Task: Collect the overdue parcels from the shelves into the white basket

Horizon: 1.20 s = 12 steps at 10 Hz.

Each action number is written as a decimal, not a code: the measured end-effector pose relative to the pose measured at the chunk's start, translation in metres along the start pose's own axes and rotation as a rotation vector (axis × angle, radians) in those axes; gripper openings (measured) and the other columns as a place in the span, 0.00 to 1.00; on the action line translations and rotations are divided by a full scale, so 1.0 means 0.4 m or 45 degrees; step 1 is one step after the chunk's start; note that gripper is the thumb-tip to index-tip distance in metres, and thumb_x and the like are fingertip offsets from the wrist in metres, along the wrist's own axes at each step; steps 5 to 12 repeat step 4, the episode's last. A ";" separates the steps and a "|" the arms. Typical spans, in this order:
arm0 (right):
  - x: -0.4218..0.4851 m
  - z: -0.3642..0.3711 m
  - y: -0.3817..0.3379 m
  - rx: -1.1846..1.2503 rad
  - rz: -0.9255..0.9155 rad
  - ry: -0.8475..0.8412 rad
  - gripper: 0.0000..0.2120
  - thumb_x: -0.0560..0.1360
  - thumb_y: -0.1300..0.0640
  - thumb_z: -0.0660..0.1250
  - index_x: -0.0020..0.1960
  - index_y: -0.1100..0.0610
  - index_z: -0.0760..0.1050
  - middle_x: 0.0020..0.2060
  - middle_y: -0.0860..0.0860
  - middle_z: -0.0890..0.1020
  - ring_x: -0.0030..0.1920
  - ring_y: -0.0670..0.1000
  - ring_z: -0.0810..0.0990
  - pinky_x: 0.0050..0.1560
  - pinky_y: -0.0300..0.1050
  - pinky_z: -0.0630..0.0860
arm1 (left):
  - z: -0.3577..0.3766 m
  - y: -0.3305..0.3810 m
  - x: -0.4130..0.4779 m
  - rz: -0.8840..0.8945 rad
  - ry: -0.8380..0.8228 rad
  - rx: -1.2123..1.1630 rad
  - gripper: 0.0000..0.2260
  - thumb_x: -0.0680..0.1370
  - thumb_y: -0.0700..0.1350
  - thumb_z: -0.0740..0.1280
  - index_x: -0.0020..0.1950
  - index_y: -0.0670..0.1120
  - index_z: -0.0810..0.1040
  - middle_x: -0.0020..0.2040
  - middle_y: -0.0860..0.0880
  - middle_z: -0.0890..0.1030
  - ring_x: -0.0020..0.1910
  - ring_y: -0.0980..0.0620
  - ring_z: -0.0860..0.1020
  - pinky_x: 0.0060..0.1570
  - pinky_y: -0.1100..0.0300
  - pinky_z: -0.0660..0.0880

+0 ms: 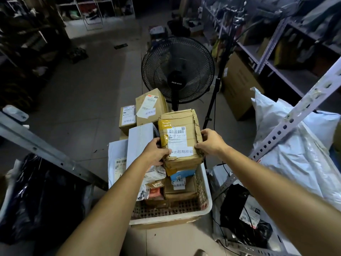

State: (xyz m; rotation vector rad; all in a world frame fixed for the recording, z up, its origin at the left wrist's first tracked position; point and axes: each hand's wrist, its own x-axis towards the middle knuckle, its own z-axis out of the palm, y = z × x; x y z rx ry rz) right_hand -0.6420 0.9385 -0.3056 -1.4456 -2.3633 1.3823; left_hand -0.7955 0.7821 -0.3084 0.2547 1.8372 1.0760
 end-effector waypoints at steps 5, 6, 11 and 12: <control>-0.018 -0.058 -0.103 -0.308 -0.071 -0.055 0.25 0.74 0.55 0.70 0.69 0.55 0.69 0.58 0.54 0.80 0.55 0.53 0.79 0.59 0.53 0.77 | -0.050 0.069 -0.048 0.253 0.051 0.702 0.21 0.78 0.46 0.71 0.69 0.49 0.73 0.60 0.47 0.79 0.55 0.47 0.77 0.51 0.56 0.75; -0.018 -0.058 -0.103 -0.308 -0.071 -0.055 0.25 0.74 0.55 0.70 0.69 0.55 0.69 0.58 0.54 0.80 0.55 0.53 0.79 0.59 0.53 0.77 | -0.050 0.069 -0.048 0.253 0.051 0.702 0.21 0.78 0.46 0.71 0.69 0.49 0.73 0.60 0.47 0.79 0.55 0.47 0.77 0.51 0.56 0.75; -0.018 -0.058 -0.103 -0.308 -0.071 -0.055 0.25 0.74 0.55 0.70 0.69 0.55 0.69 0.58 0.54 0.80 0.55 0.53 0.79 0.59 0.53 0.77 | -0.050 0.069 -0.048 0.253 0.051 0.702 0.21 0.78 0.46 0.71 0.69 0.49 0.73 0.60 0.47 0.79 0.55 0.47 0.77 0.51 0.56 0.75; -0.018 -0.058 -0.103 -0.308 -0.071 -0.055 0.25 0.74 0.55 0.70 0.69 0.55 0.69 0.58 0.54 0.80 0.55 0.53 0.79 0.59 0.53 0.77 | -0.050 0.069 -0.048 0.253 0.051 0.702 0.21 0.78 0.46 0.71 0.69 0.49 0.73 0.60 0.47 0.79 0.55 0.47 0.77 0.51 0.56 0.75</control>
